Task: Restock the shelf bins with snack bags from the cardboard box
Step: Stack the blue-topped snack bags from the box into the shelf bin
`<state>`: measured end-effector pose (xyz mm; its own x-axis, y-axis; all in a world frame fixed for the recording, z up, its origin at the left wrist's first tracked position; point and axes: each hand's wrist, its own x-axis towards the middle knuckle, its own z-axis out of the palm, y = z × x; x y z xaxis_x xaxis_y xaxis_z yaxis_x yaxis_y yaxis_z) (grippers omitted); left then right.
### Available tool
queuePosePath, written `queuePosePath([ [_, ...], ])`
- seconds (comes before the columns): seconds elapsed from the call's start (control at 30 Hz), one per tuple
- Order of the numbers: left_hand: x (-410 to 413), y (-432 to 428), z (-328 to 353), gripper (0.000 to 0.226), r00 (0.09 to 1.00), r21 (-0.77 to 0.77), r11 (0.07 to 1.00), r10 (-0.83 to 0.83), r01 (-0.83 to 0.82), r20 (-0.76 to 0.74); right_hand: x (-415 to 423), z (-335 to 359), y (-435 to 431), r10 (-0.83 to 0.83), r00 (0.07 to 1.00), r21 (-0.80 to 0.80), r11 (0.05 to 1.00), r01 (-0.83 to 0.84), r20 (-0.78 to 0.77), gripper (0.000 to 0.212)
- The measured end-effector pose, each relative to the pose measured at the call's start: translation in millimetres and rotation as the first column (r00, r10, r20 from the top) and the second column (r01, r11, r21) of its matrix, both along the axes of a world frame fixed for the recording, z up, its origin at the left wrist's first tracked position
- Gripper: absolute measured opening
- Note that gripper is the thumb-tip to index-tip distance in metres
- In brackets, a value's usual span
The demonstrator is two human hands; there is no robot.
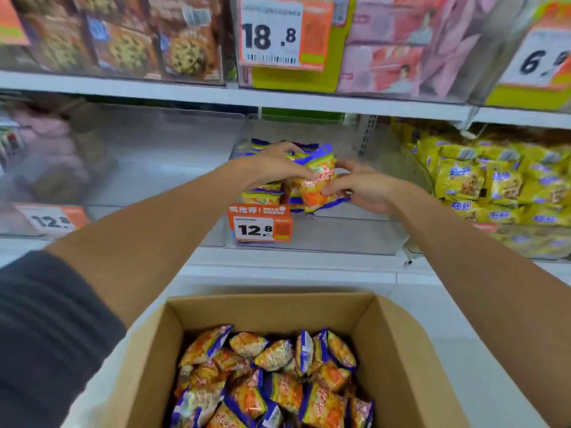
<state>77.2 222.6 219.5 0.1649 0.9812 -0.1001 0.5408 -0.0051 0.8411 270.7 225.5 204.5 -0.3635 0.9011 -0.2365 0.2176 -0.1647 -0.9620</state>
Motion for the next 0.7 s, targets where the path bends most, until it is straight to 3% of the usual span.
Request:
queuePosePath([
  [0.13, -3, 29, -24, 0.060, 0.934, 0.067, 0.993, -0.067, 0.097, -0.351, -4, -29, 21, 0.037, 0.986, -0.056, 0.998, -0.029, 0.164, 0.069],
  [0.27, -2, 41, -41, 0.076, 0.761, 0.157, 0.971, -0.036, 0.179, -0.648, -10, -47, 26, 0.139, 0.935, -0.002, 0.989, -0.146, 0.325, 0.071],
  [0.37, -8, 44, -40, 0.077, 0.824, 0.212, 0.968, 0.008, 0.136, -0.567, -12, -52, 29, 0.185, 0.923, 0.036, 0.977, -0.209, 0.339, 0.077],
  [0.47, -14, 55, -36, 0.053, 0.886, 0.240, 0.970, 0.086, 0.029, -0.456, -13, -50, 26, 0.217, 0.932, -0.026, 0.975, -0.219, 0.290, 0.061],
  [0.6, -8, 72, -39, 0.055, 0.840, 0.114, 0.993, 0.026, 0.043, -0.542, -15, -48, 24, 0.209, 0.968, -0.072, 0.977, -0.201, 0.142, 0.048],
  [0.7, -3, 82, -40, 0.065, 0.747, 0.024, 0.997, -0.037, 0.071, -0.663, -15, -46, 23, 0.129, 0.983, -0.086, 0.989, -0.119, 0.127, 0.081],
])
